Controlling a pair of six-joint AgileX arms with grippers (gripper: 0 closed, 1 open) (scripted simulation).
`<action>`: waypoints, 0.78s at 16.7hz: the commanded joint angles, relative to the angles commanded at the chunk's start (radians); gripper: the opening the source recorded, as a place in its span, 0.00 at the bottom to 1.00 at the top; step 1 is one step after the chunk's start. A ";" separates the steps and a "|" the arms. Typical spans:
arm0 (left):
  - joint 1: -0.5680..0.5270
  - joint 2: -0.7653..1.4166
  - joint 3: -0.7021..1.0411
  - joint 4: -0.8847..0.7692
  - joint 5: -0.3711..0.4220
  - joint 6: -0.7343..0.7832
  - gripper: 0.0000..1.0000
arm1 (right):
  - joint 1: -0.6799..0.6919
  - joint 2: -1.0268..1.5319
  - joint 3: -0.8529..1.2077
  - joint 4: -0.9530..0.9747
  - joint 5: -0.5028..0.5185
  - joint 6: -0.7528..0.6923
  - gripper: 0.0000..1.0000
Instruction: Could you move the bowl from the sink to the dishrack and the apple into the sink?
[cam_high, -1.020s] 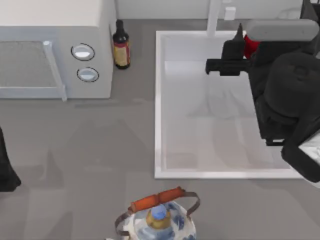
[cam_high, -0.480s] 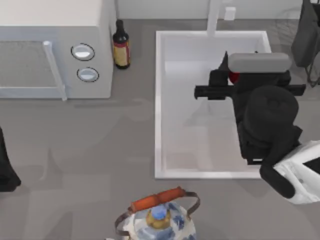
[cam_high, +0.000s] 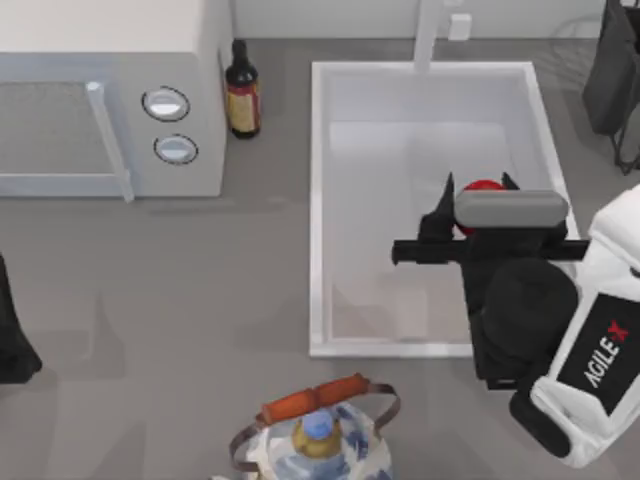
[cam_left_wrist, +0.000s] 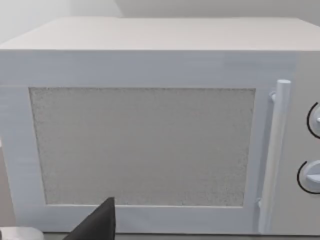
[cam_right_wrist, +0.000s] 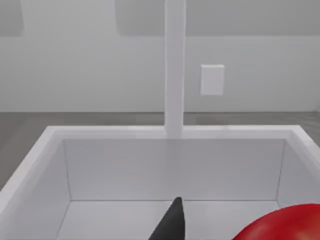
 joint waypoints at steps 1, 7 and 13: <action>0.000 0.000 0.000 0.000 0.000 0.000 1.00 | 0.000 0.009 -0.002 0.009 0.000 0.000 0.00; 0.000 0.000 0.000 0.000 0.000 0.000 1.00 | 0.000 0.009 -0.002 0.010 0.000 0.000 0.15; 0.000 0.000 0.000 0.000 0.000 0.000 1.00 | 0.000 0.009 -0.002 0.010 0.000 0.000 0.60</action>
